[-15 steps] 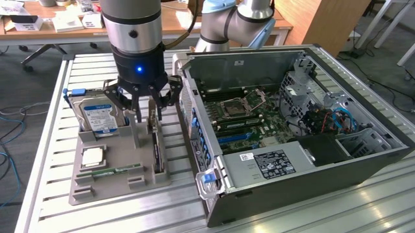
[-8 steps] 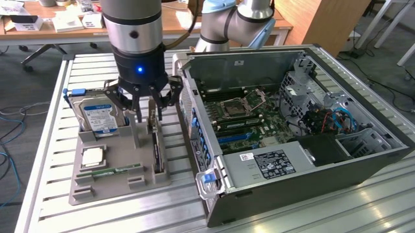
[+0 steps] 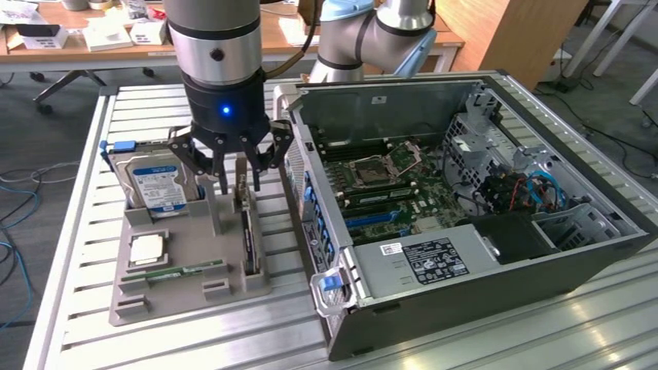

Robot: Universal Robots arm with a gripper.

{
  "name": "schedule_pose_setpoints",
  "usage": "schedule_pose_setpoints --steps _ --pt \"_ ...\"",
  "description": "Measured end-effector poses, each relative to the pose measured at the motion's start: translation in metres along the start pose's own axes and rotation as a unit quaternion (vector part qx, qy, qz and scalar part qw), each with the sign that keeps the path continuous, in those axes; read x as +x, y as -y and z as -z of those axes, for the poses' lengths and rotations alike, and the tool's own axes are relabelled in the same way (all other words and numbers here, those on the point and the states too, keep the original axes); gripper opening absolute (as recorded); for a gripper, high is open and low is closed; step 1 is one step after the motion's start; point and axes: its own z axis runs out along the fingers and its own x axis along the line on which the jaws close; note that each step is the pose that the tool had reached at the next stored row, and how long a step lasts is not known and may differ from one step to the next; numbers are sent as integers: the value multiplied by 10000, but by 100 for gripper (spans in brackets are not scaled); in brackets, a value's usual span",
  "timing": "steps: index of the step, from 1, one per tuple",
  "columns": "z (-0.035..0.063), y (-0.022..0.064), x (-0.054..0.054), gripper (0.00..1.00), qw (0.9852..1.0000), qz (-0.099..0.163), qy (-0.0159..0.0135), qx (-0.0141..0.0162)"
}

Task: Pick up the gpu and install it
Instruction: 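Pick up the gpu and move the gpu toward the slot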

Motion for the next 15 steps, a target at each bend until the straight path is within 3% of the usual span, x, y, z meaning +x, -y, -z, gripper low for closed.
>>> schedule_pose_setpoints --steps 15 --pt "-49 2 0 47 10000 1 -1 1"
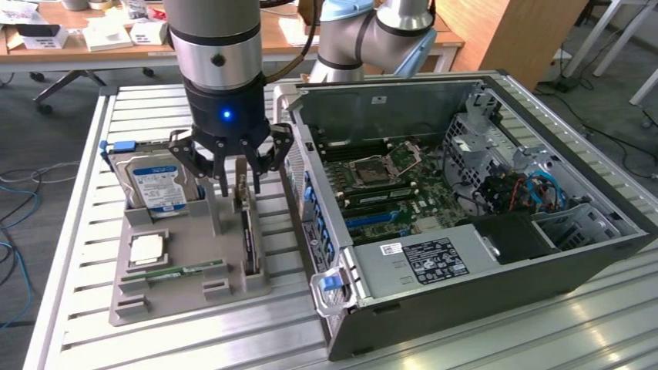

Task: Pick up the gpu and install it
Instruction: 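Pick up the gpu and move the gpu toward the slot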

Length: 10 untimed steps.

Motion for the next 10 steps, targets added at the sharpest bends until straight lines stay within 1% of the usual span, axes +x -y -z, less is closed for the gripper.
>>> schedule_pose_setpoints --steps 10 --pt "-4 5 0 47 10000 0 0 -2"
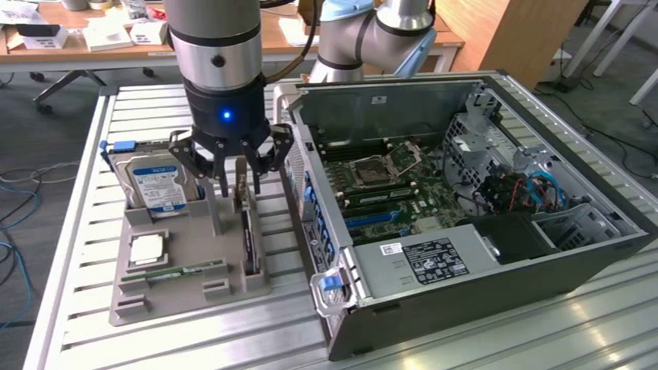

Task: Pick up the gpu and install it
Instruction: 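Pick up the gpu and move the gpu toward the slot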

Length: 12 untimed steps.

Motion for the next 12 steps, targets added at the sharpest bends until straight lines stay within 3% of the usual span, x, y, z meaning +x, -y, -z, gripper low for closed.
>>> schedule_pose_setpoints --steps 12 --pt "-23 1 0 47 10000 0 1 -1"
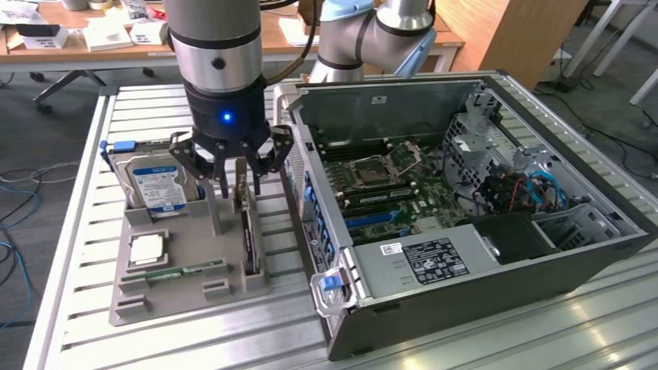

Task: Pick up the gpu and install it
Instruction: 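Pick up the gpu and move the gpu toward the slot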

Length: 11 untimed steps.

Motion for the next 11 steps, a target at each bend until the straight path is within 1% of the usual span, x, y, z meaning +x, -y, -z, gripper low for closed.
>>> schedule_pose_setpoints --steps 11 --pt "-23 1 1 47 10000 0 -1 1"
